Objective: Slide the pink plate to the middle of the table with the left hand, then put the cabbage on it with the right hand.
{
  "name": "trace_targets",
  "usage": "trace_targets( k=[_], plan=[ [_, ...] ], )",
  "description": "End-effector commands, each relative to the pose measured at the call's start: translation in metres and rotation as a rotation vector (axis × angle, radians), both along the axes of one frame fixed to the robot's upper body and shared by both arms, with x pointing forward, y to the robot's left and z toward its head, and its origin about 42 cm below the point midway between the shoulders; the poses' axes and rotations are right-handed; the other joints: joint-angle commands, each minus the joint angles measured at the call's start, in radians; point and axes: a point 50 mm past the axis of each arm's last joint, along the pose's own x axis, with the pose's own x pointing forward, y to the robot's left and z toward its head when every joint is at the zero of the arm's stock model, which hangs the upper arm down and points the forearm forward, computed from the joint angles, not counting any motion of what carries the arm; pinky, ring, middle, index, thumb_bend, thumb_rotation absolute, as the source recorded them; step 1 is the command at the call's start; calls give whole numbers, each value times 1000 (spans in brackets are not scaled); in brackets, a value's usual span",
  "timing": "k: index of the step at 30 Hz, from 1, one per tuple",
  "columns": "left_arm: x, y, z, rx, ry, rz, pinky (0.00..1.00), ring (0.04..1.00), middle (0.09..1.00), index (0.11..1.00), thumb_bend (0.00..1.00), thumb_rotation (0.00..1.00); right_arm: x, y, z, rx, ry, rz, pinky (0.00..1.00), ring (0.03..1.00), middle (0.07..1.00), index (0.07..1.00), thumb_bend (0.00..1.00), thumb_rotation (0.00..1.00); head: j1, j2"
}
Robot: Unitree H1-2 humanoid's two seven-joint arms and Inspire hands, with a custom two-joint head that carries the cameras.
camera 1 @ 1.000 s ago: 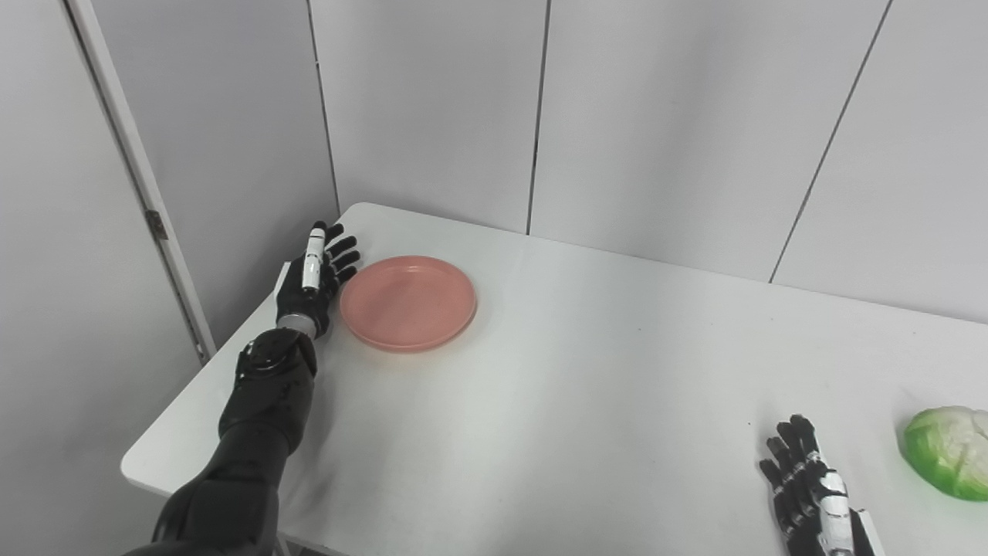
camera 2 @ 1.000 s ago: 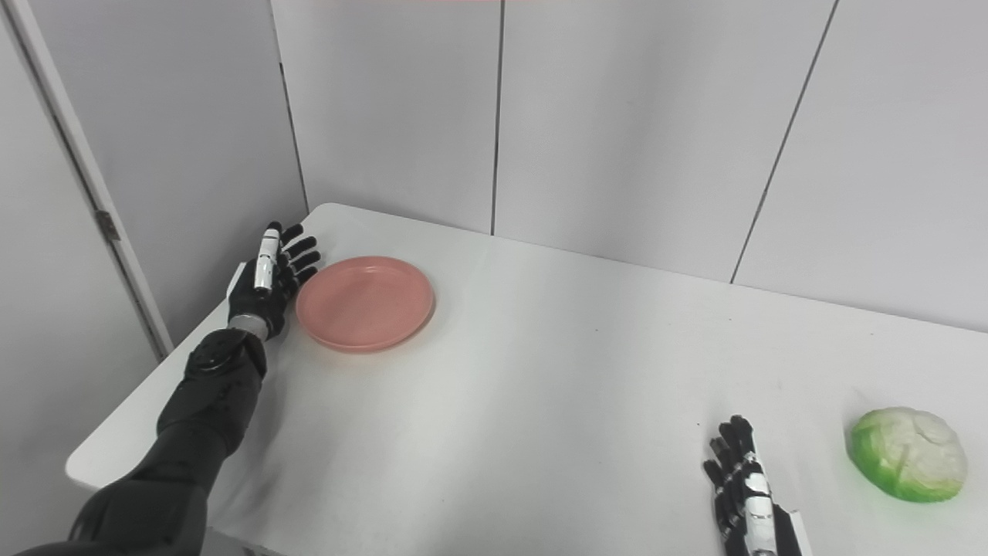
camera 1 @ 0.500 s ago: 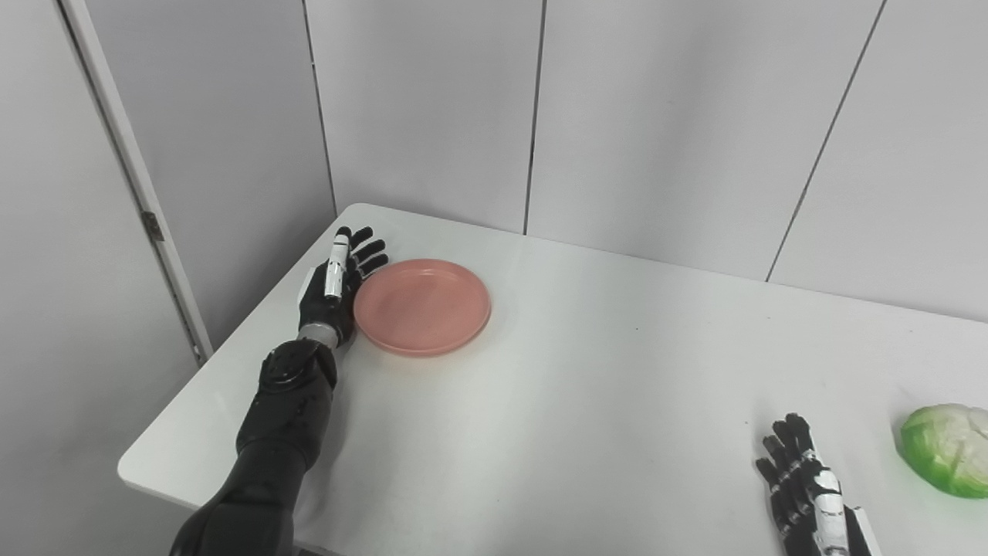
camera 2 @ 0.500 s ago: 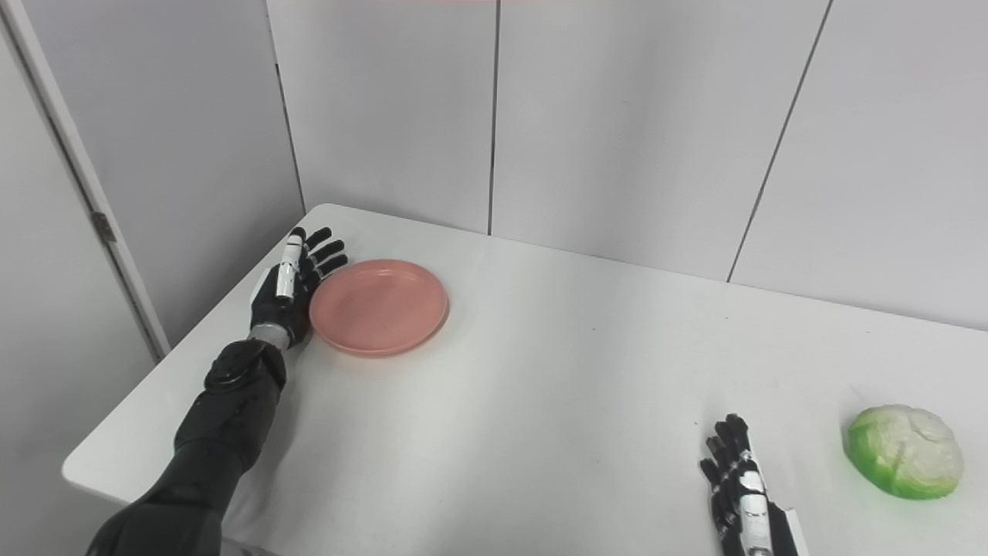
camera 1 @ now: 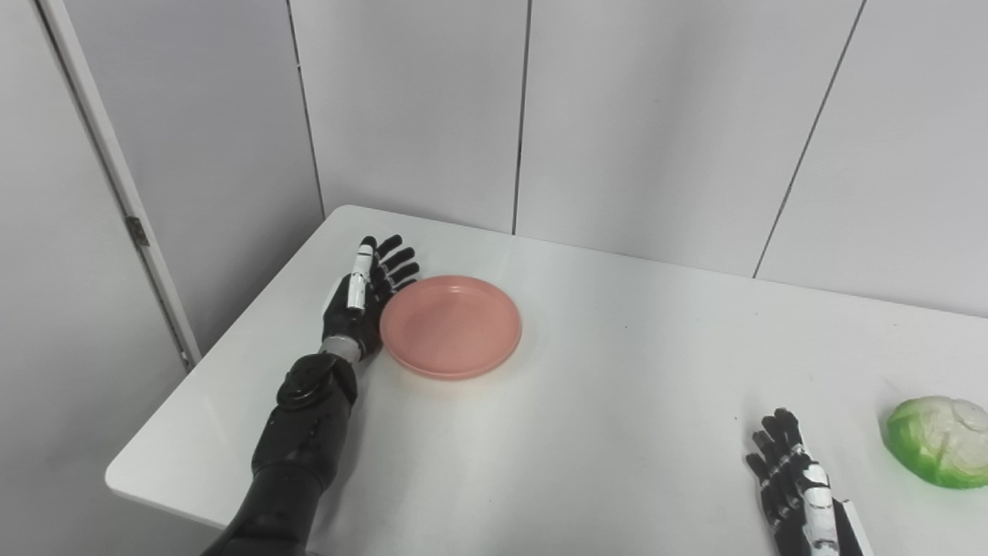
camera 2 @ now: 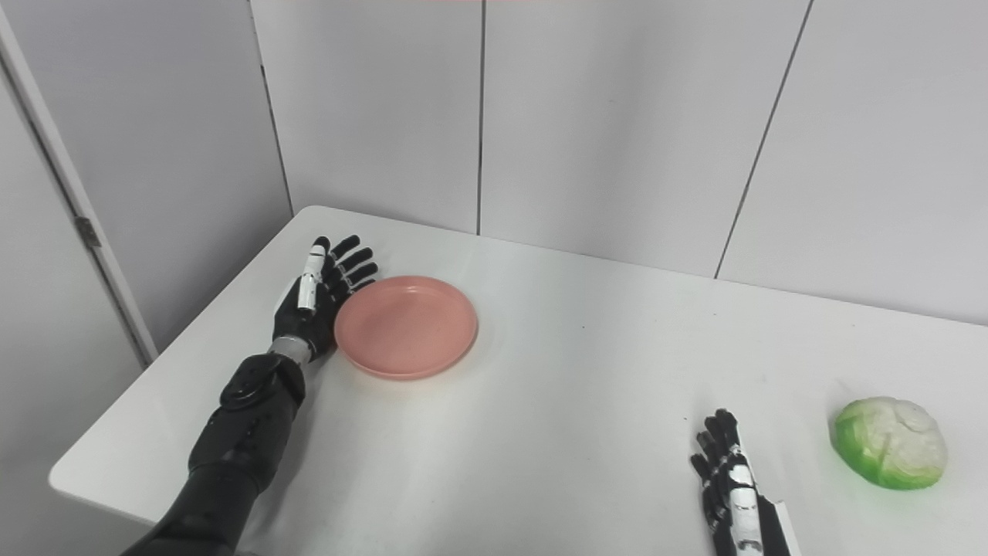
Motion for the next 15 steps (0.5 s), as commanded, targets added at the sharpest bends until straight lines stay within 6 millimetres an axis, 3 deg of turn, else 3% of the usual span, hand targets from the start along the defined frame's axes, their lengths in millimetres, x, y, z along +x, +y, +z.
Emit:
trace_targets(
  k=[1,15],
  plan=[
    [-7,-11,-15,-58,78,-42,809,815,822,821,443,1000,27,-20,-9,-62,63,-46,1000,1000,1000,1000,274,1000,-2,0],
    [-10,-62,11,-129,34,-159,827,818,820,811,444,1000,27,-17,-8,-67,50,-49,1000,1000,1000,1000,279,1000,-25,11]
  ],
)
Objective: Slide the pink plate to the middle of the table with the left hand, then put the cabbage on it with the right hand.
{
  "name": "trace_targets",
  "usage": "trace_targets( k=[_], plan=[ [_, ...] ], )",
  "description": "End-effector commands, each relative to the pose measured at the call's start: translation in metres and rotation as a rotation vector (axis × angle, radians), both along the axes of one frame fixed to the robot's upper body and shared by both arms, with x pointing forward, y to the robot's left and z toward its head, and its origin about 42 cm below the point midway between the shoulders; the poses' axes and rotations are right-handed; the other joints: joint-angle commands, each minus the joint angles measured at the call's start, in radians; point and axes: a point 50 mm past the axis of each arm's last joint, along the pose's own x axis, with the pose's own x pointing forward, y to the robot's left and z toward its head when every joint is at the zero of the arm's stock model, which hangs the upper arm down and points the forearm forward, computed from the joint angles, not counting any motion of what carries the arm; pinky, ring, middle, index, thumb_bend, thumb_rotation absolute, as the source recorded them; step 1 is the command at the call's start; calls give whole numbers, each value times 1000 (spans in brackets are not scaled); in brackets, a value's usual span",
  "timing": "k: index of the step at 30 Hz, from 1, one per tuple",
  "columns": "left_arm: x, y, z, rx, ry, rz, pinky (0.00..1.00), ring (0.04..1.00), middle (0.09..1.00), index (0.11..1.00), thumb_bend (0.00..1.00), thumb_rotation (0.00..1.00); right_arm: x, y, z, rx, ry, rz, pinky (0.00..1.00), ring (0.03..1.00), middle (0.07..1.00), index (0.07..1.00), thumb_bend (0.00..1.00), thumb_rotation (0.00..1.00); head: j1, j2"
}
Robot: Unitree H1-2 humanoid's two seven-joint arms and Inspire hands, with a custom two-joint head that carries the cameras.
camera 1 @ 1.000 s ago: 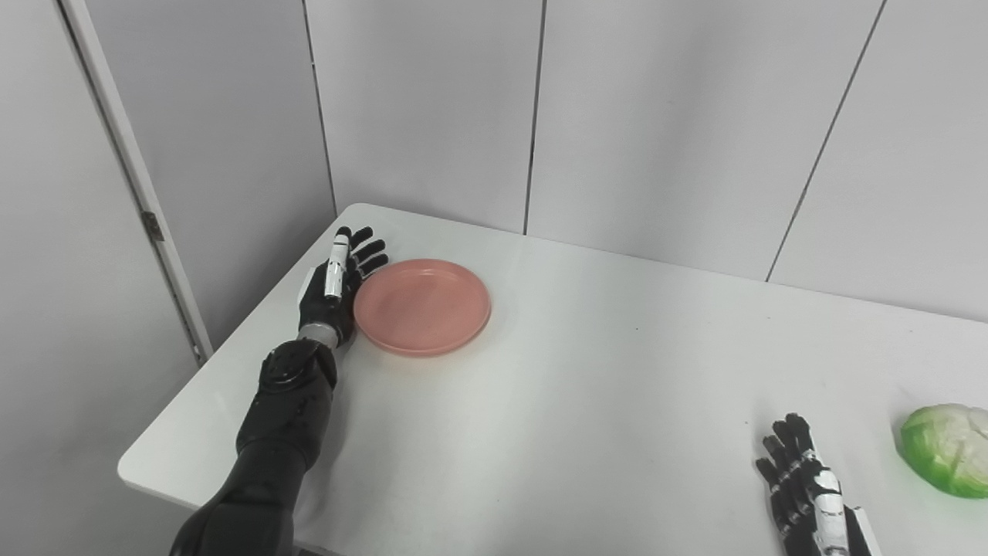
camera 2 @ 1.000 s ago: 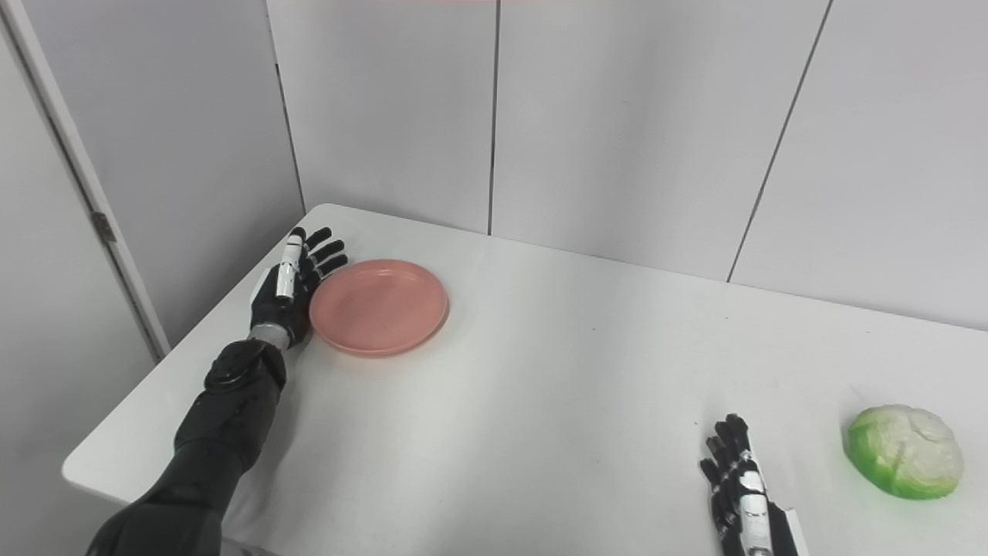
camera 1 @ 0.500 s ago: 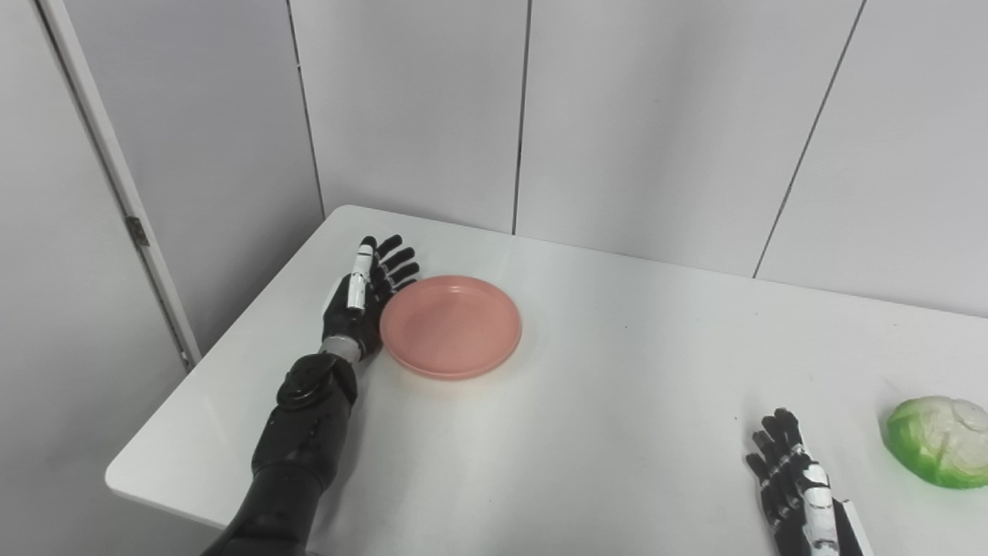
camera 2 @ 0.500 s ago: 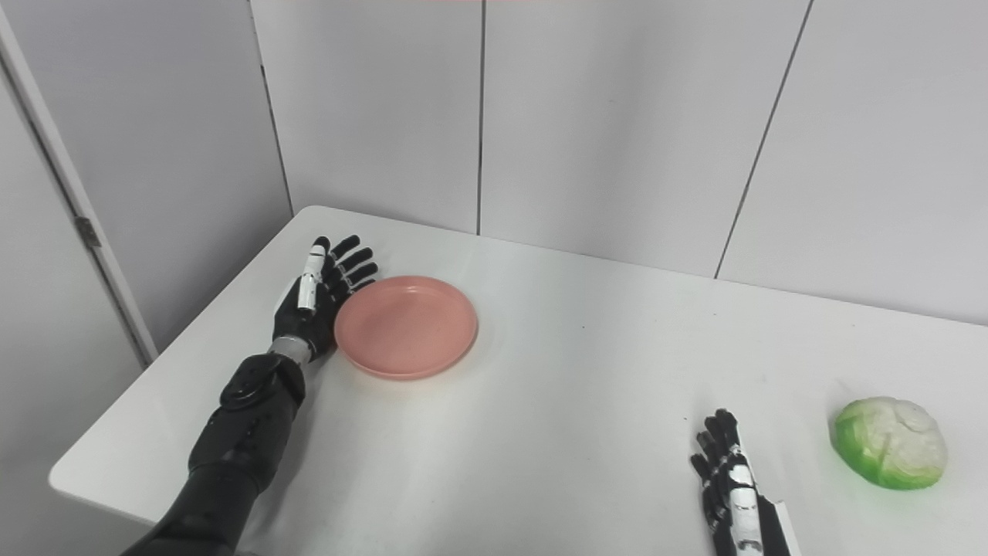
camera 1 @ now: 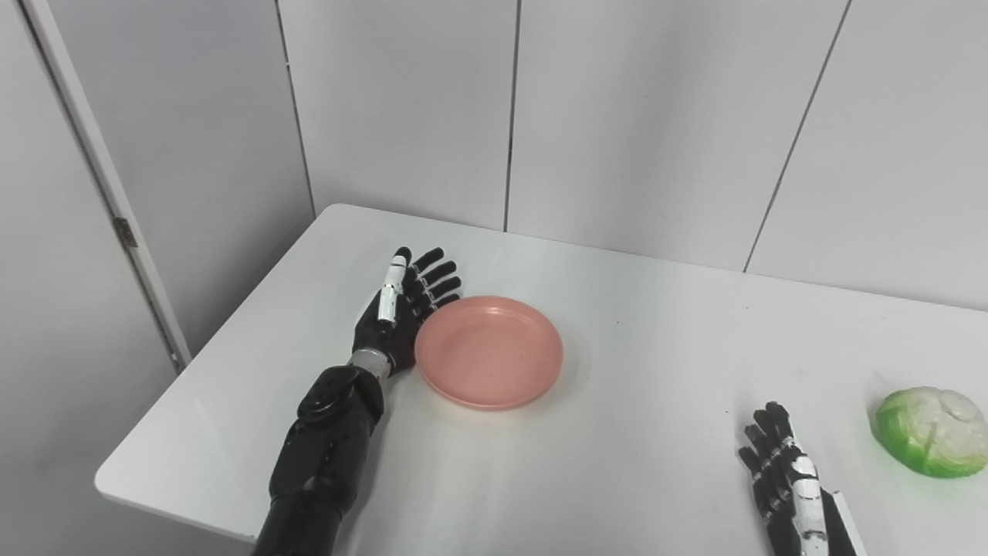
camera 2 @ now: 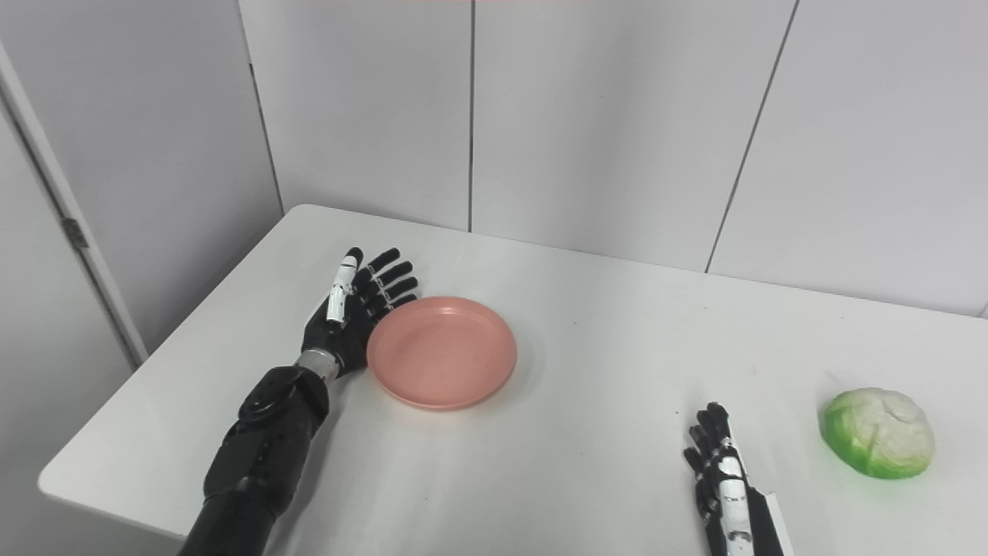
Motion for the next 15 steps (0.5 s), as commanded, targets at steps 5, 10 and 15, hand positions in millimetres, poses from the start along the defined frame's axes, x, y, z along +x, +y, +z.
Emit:
trace_targets(
  k=[5,10,15],
  plan=[
    [2,-22,7,-44,15,-37,826,822,825,814,441,1000,26,-16,-7,-55,54,-39,1000,1000,1000,1000,297,1000,-17,3],
    [3,-37,7,-62,13,-63,824,820,824,815,436,1000,27,-13,-8,-57,54,-41,1000,1000,1000,1000,291,1000,-44,10],
    [3,-51,8,-95,14,-85,803,816,821,815,429,1000,28,-9,-8,-48,47,-36,1000,1000,1000,1000,291,1000,-68,17]
  ],
)
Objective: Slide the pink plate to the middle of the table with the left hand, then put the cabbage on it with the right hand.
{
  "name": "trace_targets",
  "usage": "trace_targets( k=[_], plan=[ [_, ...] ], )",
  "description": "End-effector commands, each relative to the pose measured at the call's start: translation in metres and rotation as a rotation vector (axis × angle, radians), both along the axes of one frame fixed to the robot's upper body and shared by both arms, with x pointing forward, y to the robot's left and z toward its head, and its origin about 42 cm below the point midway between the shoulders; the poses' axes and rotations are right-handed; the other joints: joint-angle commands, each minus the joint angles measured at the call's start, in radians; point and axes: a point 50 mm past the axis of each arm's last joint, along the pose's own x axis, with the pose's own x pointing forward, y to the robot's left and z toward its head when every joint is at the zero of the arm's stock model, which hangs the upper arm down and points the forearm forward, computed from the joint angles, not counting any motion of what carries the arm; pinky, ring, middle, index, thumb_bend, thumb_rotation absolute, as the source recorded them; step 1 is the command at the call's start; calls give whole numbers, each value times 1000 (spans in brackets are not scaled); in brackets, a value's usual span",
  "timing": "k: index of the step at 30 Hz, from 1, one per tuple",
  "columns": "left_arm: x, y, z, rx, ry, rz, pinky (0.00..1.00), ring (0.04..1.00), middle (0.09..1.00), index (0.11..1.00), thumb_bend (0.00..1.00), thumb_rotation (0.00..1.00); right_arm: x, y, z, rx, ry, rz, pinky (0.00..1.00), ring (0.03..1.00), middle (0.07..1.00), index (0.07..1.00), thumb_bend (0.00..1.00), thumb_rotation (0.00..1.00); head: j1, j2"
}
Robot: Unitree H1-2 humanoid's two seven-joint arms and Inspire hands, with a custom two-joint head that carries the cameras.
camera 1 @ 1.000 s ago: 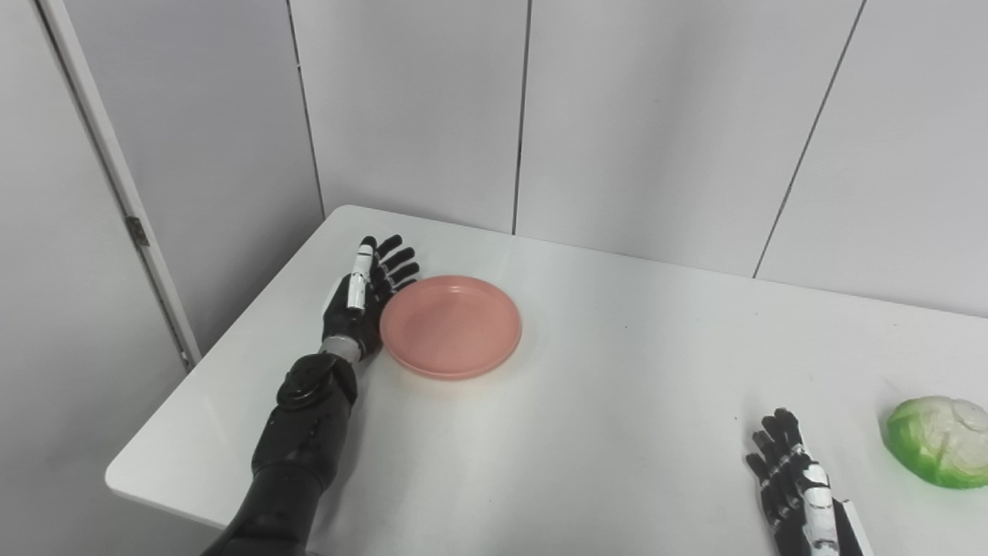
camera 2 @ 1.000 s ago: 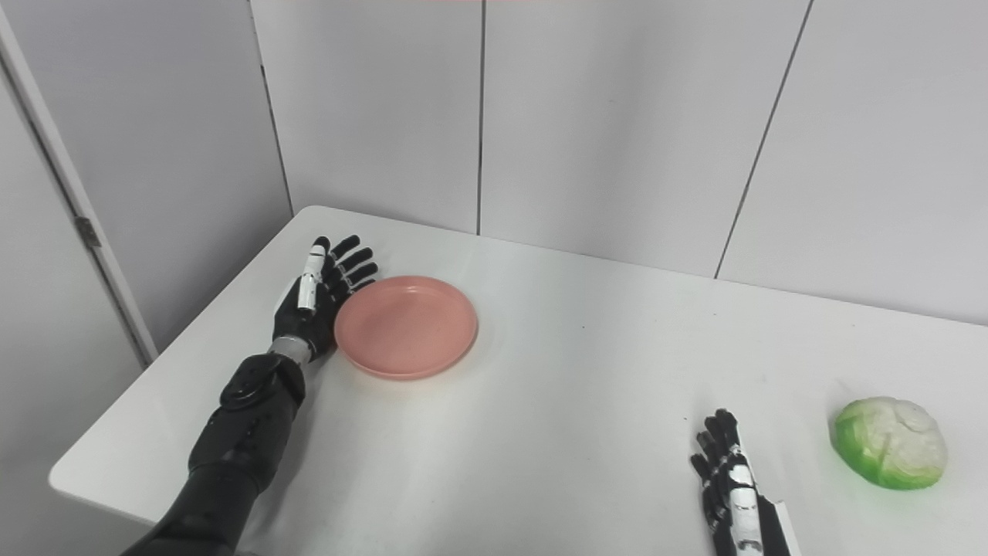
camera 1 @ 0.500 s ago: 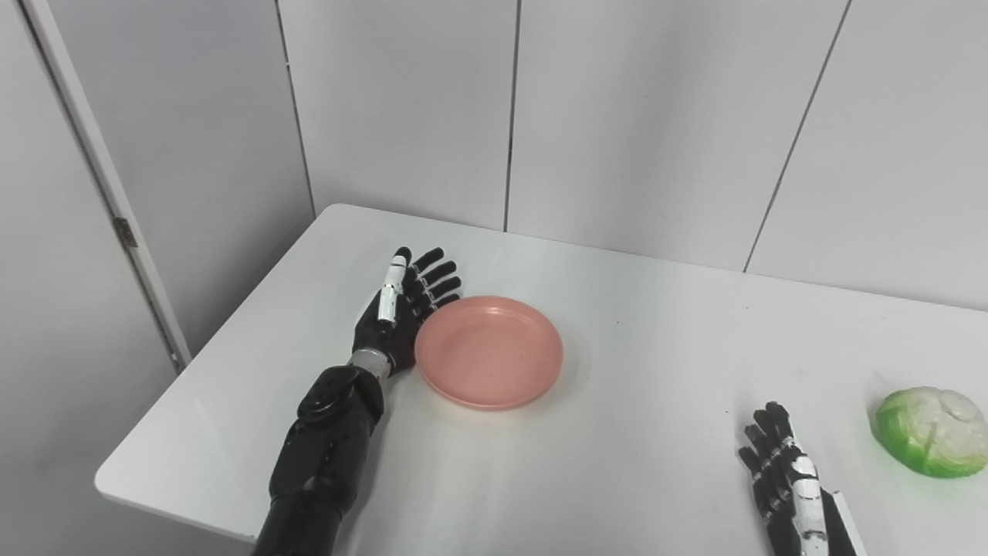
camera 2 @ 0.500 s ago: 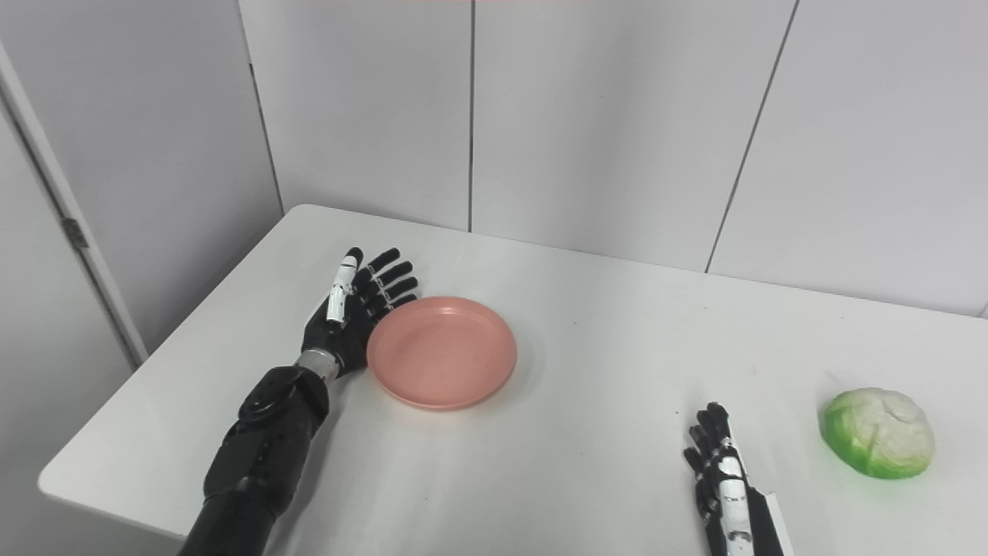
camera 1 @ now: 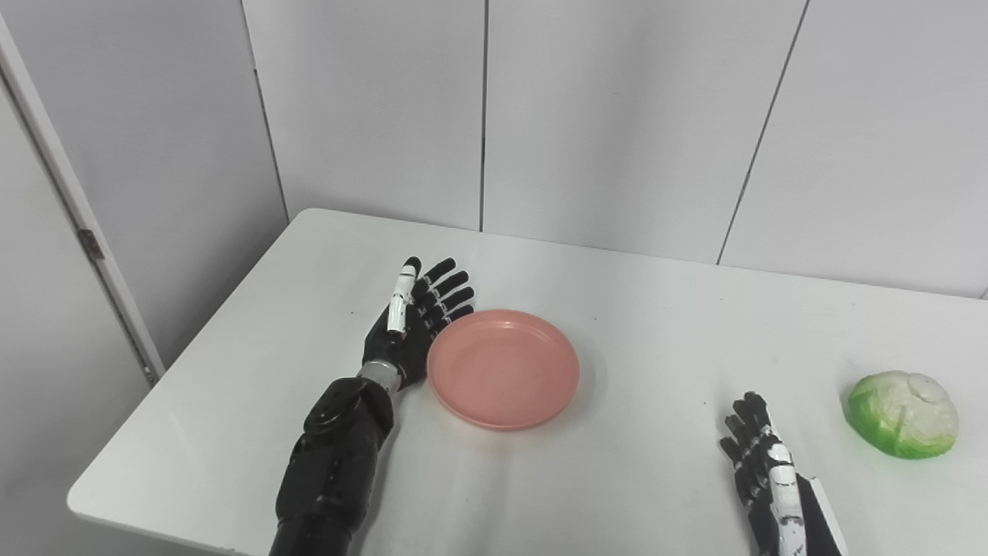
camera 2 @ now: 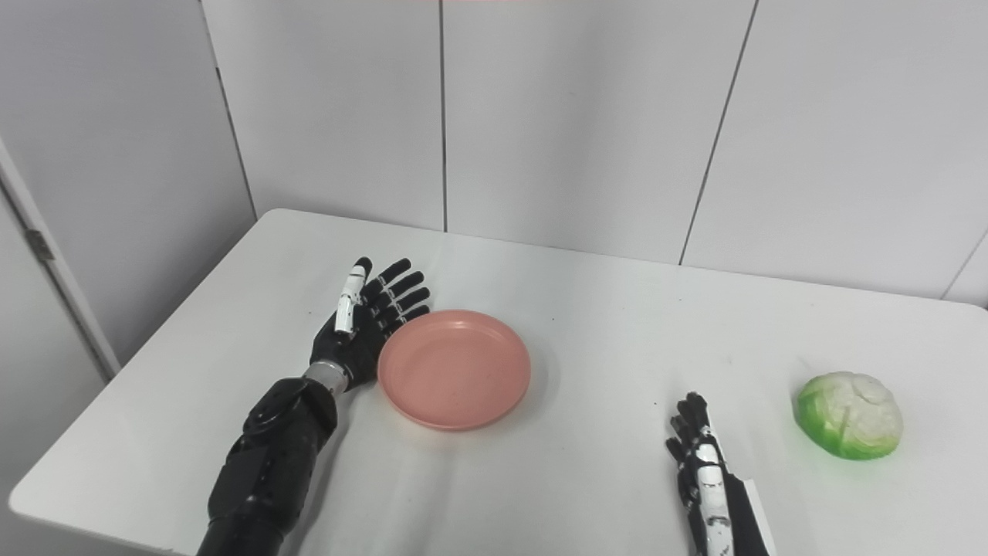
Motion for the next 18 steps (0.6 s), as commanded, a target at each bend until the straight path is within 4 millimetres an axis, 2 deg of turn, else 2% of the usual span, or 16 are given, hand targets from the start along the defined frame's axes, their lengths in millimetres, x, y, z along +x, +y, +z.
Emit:
trace_targets(
  k=[1,18],
  plan=[
    [5,-16,6,-16,-3,-36,808,817,821,815,426,1000,28,-10,-8,-33,43,-21,1000,1000,1000,1000,288,1000,-9,1],
    [7,-77,14,-42,-36,-145,835,831,834,829,427,1000,27,1,-6,-30,38,-25,1000,999,1000,1000,278,1000,-81,21]
  ],
)
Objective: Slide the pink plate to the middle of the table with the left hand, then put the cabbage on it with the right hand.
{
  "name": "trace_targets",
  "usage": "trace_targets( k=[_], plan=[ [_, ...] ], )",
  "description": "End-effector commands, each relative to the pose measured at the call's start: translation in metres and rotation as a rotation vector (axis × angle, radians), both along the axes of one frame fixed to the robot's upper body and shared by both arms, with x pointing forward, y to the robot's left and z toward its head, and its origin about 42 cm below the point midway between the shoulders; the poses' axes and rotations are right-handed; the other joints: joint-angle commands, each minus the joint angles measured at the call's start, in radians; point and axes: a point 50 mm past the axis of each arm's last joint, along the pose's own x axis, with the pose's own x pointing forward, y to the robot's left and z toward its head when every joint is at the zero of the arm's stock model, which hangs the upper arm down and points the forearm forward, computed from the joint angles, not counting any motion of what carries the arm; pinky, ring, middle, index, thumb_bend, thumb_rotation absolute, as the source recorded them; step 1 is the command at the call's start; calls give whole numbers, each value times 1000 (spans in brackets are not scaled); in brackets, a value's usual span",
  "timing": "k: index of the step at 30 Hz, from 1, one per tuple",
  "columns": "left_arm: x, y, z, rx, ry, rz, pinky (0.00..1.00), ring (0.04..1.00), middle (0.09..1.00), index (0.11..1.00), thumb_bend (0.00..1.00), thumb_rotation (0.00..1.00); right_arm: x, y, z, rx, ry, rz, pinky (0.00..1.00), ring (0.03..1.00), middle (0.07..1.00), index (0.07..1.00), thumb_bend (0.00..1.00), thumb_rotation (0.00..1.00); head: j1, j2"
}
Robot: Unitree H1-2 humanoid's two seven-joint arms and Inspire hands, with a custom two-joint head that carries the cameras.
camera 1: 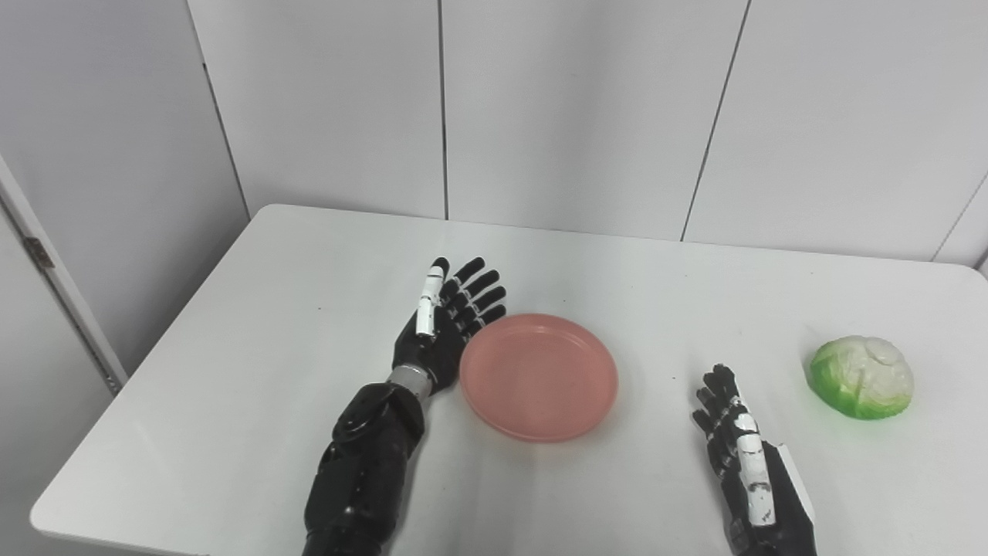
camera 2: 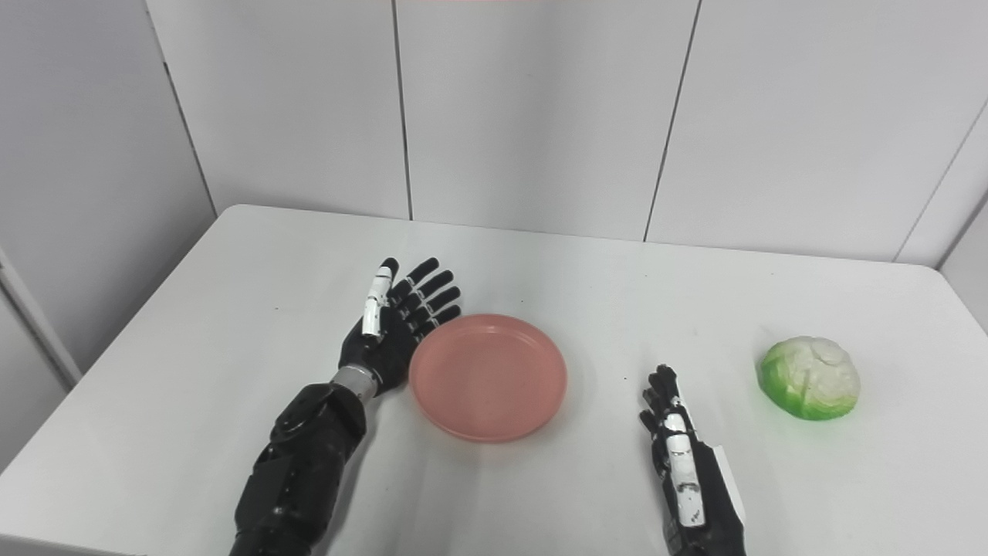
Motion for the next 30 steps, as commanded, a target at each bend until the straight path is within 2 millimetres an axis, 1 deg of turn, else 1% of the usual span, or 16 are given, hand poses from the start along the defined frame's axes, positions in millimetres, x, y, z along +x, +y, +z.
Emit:
trace_targets(
  k=[1,5,11,19,24,26,28,29,30],
  plan=[
    [6,-9,16,10,-38,-22,833,829,833,831,427,1000,27,-2,-6,-22,41,-13,1000,1000,1000,1000,284,1000,-3,0],
    [4,-15,17,27,-46,-25,842,833,833,825,426,1000,27,0,-7,-23,45,-15,1000,998,1000,1000,293,1000,-15,5],
    [0,-15,16,42,-55,-19,845,838,837,828,427,1000,27,2,-5,-16,48,-15,1000,997,1000,1000,282,1000,-32,10],
    [0,-7,16,78,-70,-13,844,837,838,830,427,1000,28,4,-4,-15,49,-19,1000,998,1000,1000,273,1000,-42,14],
    [-1,-1,16,94,-72,0,839,834,834,826,427,1000,28,5,-3,-17,42,-29,1000,995,1000,1000,254,1000,-64,21],
    [-2,1,15,100,-79,3,842,839,838,829,419,1000,29,5,-2,-15,39,-34,1000,996,1000,1000,264,1000,-74,22],
    [-3,3,14,106,-85,5,841,842,841,831,417,1000,30,6,-1,-19,34,-42,1000,995,1000,1000,269,1000,-87,23],
    [-5,5,14,110,-89,7,842,843,842,831,418,1000,31,7,1,-29,25,-44,1000,993,1000,1000,266,1000,-109,25],
    [-6,7,14,113,-92,7,843,844,842,831,420,1000,31,8,2,-37,19,-46,1000,992,1000,1000,263,1000,-109,25]
  ],
)
